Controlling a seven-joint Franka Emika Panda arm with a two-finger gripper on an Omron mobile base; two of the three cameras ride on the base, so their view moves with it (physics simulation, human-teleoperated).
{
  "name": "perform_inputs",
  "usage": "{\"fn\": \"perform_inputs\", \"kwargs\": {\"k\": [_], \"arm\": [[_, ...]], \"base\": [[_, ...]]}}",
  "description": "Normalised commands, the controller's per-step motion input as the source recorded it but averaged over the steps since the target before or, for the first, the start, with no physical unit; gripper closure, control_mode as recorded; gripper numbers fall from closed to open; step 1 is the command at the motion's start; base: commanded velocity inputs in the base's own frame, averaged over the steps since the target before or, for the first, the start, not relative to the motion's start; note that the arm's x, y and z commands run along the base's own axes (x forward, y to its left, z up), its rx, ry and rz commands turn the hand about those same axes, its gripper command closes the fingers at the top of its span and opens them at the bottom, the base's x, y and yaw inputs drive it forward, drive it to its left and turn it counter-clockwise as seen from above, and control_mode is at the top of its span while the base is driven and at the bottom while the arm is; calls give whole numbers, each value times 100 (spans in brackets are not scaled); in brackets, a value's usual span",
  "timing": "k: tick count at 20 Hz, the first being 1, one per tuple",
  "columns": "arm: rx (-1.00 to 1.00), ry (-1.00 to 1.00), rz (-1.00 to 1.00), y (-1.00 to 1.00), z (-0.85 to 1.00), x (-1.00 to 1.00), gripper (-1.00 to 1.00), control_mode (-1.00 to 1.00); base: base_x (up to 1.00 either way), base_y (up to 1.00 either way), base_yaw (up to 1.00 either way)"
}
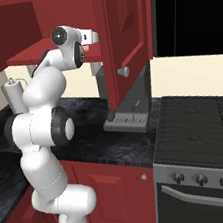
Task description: Pick up the dish brush and bar soap from the sink, and place them back in the cabinet, and close the cabinet doors.
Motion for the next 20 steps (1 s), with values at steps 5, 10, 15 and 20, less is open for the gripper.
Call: {"fn": "perform_inputs", "kwargs": {"k": [5, 10, 15, 20], "arm": [[0, -1, 0, 0, 0, 0, -100, -100], [0, -4, 0, 0, 0, 5, -100, -100], [0, -6, 0, 0, 0, 4, -100, -100], [0, -1, 0, 0, 0, -18, -100, -100]], "base": [[0, 0, 0], [0, 0, 0], [0, 0, 0], [0, 0, 0]]}}
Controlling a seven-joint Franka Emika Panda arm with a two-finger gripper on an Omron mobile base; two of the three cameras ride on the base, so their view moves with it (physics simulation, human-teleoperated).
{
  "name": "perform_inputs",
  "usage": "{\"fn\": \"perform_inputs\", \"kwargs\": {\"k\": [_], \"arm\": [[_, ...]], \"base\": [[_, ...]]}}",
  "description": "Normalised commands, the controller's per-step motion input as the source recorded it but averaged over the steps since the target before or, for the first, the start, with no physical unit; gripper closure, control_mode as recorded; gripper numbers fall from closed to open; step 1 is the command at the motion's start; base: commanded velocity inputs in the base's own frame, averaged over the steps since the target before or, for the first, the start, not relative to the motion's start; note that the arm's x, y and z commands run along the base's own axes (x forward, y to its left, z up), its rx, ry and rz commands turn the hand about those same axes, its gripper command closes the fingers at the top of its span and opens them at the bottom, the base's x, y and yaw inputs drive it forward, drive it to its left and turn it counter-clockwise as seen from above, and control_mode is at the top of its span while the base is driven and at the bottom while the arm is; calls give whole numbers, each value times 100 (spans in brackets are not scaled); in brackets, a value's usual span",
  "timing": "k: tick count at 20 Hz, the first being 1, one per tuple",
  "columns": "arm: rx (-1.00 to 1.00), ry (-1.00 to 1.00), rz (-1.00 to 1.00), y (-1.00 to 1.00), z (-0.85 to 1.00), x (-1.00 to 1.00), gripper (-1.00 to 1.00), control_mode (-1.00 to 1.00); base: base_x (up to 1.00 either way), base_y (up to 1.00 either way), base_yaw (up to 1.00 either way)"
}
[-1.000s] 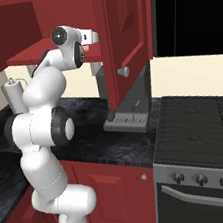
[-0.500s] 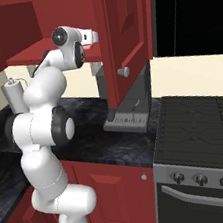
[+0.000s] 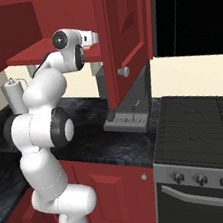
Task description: Pick up the dish brush and bar soap from the sink, and place them back in the cabinet, and close the cabinet doors.
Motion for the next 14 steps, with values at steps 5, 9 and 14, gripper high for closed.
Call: {"fn": "perform_inputs", "kwargs": {"k": [5, 9, 14], "arm": [[0, 0, 0, 0, 0, -35, -100, -100], [0, 0, 0, 0, 0, -42, -100, -100], [0, 0, 0, 0, 0, -47, -100, -100]], "base": [[0, 0, 0], [0, 0, 0], [0, 0, 0]]}}
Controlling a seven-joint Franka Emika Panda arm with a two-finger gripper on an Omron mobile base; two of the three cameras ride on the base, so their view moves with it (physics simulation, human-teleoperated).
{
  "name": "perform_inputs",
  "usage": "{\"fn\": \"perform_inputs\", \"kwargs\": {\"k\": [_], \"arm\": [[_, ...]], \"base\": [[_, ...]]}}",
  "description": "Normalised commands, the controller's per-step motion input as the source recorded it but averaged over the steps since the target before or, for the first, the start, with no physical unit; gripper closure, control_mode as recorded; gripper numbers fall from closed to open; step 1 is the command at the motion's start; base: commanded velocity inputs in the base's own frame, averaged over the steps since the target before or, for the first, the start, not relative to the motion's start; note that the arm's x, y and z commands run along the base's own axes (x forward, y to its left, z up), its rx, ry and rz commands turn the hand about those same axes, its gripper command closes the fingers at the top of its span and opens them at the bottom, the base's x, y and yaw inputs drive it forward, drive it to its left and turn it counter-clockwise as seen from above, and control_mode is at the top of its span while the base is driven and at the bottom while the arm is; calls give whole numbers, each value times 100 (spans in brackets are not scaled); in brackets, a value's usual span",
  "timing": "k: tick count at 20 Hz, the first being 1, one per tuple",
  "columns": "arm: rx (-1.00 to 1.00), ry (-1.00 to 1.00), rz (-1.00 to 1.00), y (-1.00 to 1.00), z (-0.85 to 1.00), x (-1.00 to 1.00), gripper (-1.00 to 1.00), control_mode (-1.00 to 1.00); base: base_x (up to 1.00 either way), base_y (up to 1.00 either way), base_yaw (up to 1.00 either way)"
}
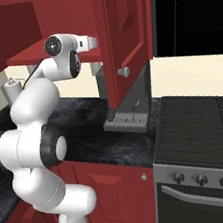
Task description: Pick up the dish brush and bar soap from the sink, and place them back in the cabinet, and close the cabinet doors.
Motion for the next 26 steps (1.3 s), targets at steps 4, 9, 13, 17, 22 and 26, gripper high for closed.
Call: {"fn": "perform_inputs", "kwargs": {"k": [4, 9, 13, 17, 22, 26], "arm": [[0, 2, 0, 0, 0, -51, -100, -100], [0, 8, 0, 0, 0, -59, -100, -100], [0, 15, 0, 2, 0, -60, -100, -100], [0, 17, 0, 4, 0, -63, -100, -100], [0, 17, 0, 4, 0, -72, -100, -100], [0, 11, 0, 0, -7, -81, -100, -100]], "base": [[0, 0, 0], [0, 0, 0], [0, 0, 0], [0, 0, 0], [0, 0, 0], [0, 0, 0]]}}
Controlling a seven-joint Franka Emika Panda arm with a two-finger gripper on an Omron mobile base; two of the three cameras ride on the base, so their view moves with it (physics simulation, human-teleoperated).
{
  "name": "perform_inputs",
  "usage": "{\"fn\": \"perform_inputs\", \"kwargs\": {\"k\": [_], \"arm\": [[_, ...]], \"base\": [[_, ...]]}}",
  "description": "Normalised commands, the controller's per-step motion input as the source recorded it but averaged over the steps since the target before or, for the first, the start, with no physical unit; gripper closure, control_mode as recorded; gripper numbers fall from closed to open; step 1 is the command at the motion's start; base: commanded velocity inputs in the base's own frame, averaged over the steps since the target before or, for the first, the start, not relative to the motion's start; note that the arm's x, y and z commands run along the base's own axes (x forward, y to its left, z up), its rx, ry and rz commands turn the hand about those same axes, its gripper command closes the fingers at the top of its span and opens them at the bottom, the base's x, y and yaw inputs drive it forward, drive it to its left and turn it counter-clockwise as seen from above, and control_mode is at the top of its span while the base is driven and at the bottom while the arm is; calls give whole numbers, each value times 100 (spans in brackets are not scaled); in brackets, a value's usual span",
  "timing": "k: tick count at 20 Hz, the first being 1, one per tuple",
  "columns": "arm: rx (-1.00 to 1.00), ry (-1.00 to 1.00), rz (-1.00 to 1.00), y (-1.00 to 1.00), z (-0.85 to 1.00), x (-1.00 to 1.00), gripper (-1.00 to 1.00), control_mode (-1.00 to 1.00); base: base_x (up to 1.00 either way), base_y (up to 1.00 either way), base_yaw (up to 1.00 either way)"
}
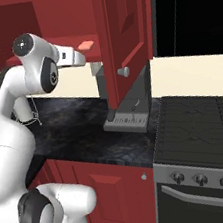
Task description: Pick up the dish brush and bar soap from the sink, and place them back in the cabinet, and close the cabinet doors.
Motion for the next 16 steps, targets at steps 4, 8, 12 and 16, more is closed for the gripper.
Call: {"fn": "perform_inputs", "kwargs": {"k": [4, 8, 12, 16], "arm": [[0, 10, 0, 0, -3, -71, -100, -100], [0, 8, 0, 0, -4, -61, -100, -100], [0, 5, 0, 0, -5, -61, -100, -100], [0, 8, 0, 7, -4, -52, -100, -100]], "base": [[0, 0, 0], [0, 0, 0], [0, 0, 0], [0, 0, 0]]}}
